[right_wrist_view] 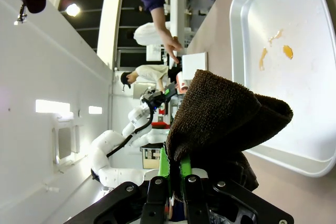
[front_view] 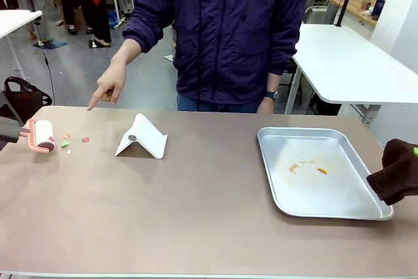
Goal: Clean the surface of the table.
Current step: If a person points to the right, clean the right side of the table with your right hand, and if they point to the left, clean the left side with your left hand.
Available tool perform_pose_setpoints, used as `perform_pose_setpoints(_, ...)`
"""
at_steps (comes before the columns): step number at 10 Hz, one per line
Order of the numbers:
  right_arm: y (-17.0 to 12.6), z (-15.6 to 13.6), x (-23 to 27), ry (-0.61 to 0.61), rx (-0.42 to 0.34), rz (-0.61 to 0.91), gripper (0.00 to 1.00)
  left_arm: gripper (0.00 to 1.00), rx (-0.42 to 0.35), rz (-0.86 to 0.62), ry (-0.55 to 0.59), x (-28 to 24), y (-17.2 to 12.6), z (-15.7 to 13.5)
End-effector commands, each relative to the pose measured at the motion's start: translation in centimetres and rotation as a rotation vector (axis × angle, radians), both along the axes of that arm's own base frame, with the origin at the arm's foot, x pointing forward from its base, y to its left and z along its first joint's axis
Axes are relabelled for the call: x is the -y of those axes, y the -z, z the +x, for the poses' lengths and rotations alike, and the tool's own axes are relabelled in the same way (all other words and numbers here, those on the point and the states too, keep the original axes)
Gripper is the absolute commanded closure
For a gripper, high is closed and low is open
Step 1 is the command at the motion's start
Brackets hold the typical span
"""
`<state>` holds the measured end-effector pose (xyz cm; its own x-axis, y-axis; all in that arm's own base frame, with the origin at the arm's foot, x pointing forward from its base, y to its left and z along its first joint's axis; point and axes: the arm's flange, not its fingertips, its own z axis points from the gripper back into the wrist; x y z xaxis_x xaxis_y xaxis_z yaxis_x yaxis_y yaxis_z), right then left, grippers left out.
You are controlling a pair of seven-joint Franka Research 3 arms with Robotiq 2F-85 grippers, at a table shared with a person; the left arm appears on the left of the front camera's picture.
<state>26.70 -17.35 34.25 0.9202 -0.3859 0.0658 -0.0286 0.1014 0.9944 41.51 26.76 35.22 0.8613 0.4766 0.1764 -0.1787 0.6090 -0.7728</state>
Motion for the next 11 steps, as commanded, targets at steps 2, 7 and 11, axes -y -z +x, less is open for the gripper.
perform_pose_setpoints(2,-0.6,-0.2,-0.1,-0.01,0.001,0.005,1.0,0.78,-0.025,0.042,-0.029,1.1,1.2,0.8)
perform_pose_setpoints(7,-0.6,-0.2,-0.1,-0.01,0.001,0.005,1.0,0.78,-0.113,0.054,-0.023,2.4,3.1,2.5)
perform_pose_setpoints(11,-0.6,-0.2,-0.1,-0.01,0.001,0.005,1.0,0.78,-0.15,0.019,0.021,4.5,4.1,4.6)
